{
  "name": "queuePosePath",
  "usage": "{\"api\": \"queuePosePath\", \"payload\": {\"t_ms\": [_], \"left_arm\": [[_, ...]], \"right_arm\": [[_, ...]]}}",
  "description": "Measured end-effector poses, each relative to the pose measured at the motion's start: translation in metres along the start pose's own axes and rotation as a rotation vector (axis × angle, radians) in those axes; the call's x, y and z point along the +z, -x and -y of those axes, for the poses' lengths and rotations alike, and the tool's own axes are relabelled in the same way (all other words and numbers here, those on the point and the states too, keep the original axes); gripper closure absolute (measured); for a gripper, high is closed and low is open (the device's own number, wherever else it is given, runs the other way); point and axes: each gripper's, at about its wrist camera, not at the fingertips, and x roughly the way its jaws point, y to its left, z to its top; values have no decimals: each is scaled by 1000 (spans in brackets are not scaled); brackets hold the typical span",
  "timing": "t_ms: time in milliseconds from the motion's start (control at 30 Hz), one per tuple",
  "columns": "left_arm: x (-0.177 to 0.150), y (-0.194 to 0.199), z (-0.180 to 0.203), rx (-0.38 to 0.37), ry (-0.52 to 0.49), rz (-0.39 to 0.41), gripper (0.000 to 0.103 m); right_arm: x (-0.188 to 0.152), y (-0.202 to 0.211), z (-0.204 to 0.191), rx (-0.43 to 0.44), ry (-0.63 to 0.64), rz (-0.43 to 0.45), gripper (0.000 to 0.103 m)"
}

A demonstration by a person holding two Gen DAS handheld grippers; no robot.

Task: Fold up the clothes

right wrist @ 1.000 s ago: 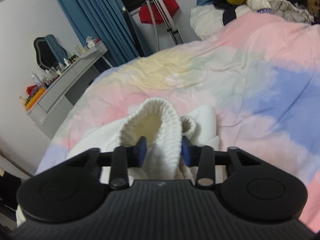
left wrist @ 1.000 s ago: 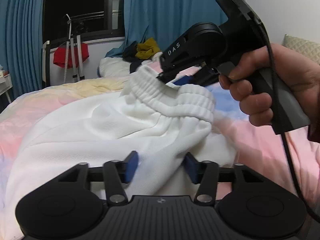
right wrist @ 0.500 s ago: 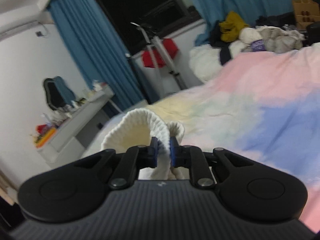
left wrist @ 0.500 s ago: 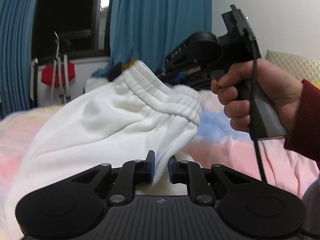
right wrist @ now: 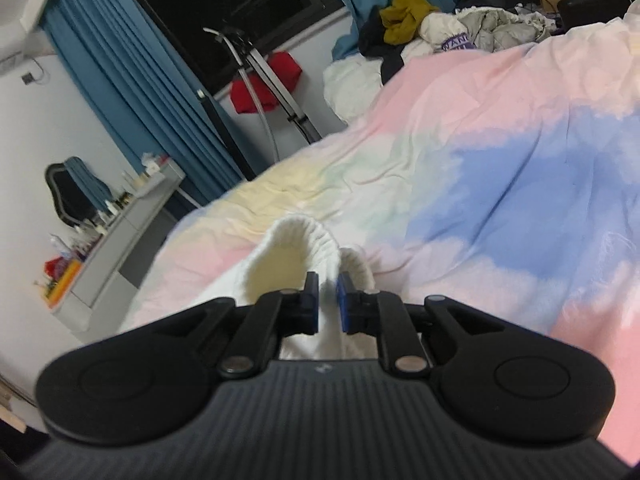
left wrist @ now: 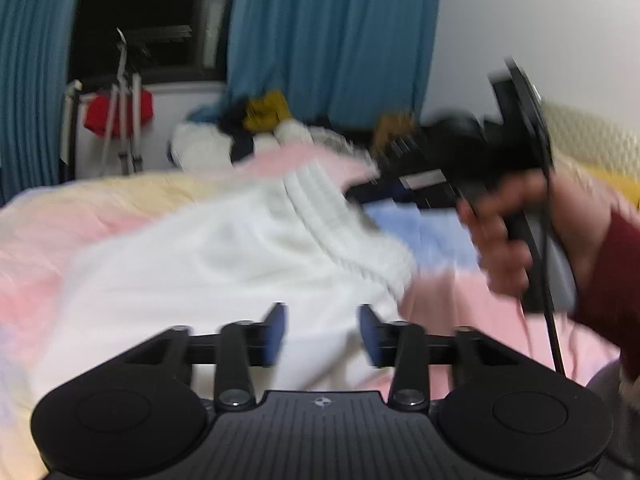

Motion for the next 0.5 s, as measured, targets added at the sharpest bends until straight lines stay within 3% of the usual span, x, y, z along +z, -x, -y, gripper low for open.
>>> {"api": "queuePosePath", "payload": {"t_ms": [100,133,200,233,267,400,500], "left_arm": [[7,36,-12,42,32,71,24],[8,45,-19,67,47,88,19],[11,56,-38,121,99,89,17],[12,58,-51,138,144,69,13],[12,59,-63,150,185,43,11],[1,60,-112,215,362,-26,5],[-13,60,-144,212,498,-99,4]], "right_arm": [[-10,17,-10,42,-7,19,86],[-14,20,-14,53,-6,14,77],[-20,23,-20,59,6,2,49],[-22,21,-24,47,21,-6,27],[-25,19,-27,34,37,-14,19],[-36,5,-33,-46,89,-56,16],[-46,-15,-20,-142,76,-123,16]]}}
